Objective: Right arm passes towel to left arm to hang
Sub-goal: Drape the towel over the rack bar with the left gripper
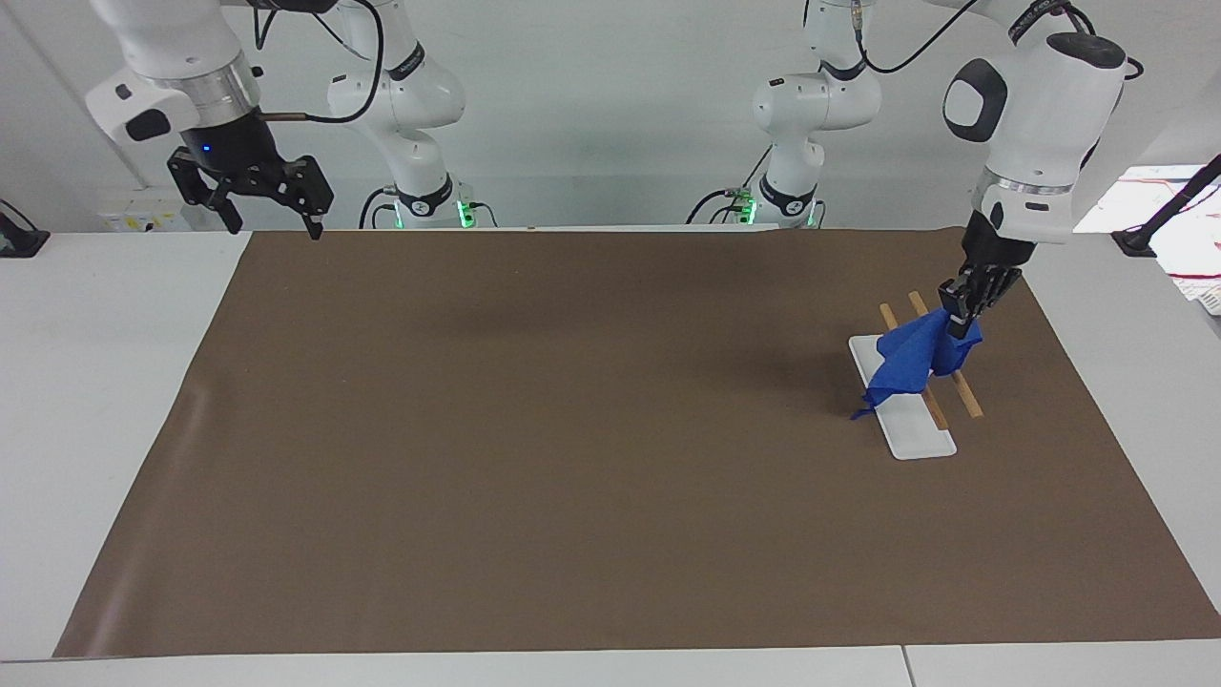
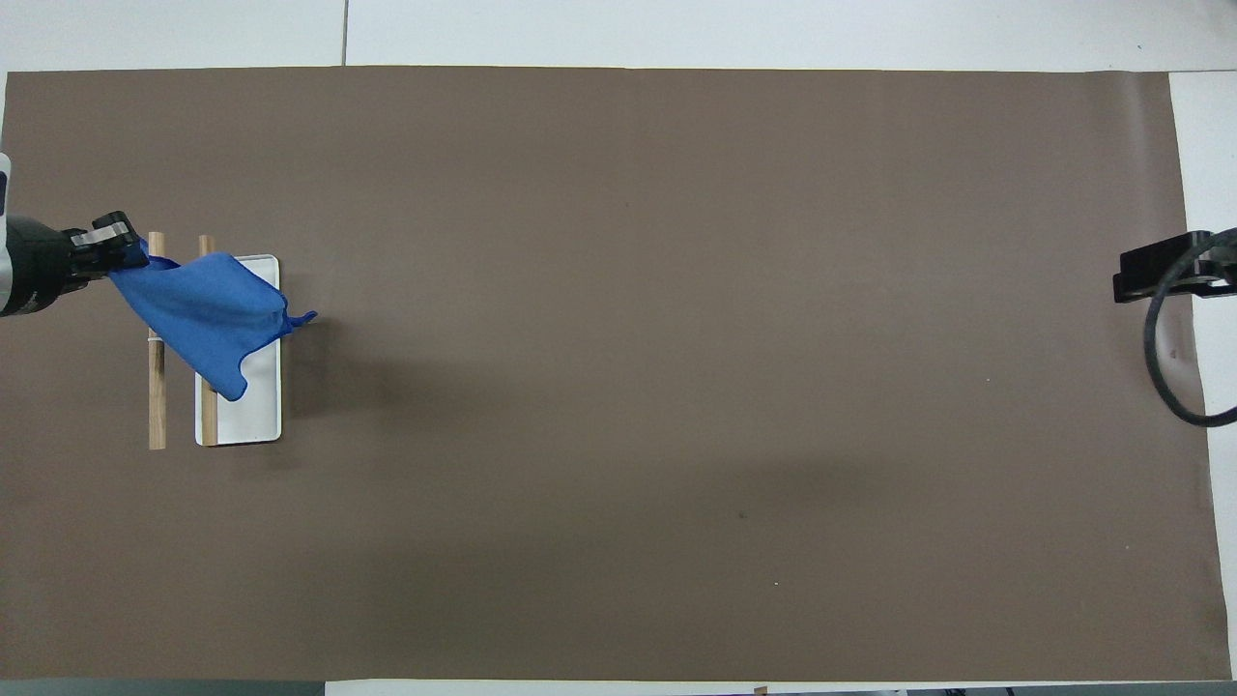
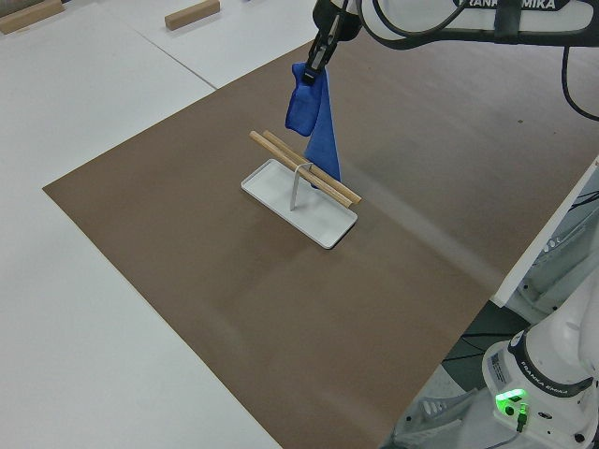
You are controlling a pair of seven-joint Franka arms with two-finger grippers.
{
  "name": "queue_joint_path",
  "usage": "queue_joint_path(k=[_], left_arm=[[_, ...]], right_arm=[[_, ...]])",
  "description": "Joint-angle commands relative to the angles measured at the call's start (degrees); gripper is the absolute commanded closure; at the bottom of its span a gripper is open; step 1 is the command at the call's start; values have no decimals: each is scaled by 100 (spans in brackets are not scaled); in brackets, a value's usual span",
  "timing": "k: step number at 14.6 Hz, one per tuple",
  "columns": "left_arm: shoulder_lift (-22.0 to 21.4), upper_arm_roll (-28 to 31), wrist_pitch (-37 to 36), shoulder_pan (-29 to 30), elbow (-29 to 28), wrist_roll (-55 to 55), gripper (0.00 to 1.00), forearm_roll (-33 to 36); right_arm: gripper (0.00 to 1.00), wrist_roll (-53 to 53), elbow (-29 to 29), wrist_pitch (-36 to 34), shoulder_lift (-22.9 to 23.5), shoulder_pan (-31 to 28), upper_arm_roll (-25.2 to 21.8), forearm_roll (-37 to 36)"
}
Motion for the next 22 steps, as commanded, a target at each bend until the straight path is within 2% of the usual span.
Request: queue_joint_path(k=[1,4,6,10,16,22], left_arm=[[-152,-27,152,375,-196,375,100,112],[-161,-27,187,578,-318,455,100,112],[-178,-27,222,693,-363,473,100,112],[-231,-27,503,1044,-564,508,100,112],[-240,-27,609,1316,-574,885,100,112],[-240,-27,531,1352,-574,956,100,112]], right_arm=[[0,-123,-130,-50,101,-93,67,-3],[0,-123,-220,318,82,-66,120,276],[0,-132,-194,189,91,-145,103,419],[0,-105,-150,56,100,-66,111,340],[0,-70,-237,91,56,180,138,120],[0,-105,-229,92,47,180,129,103]])
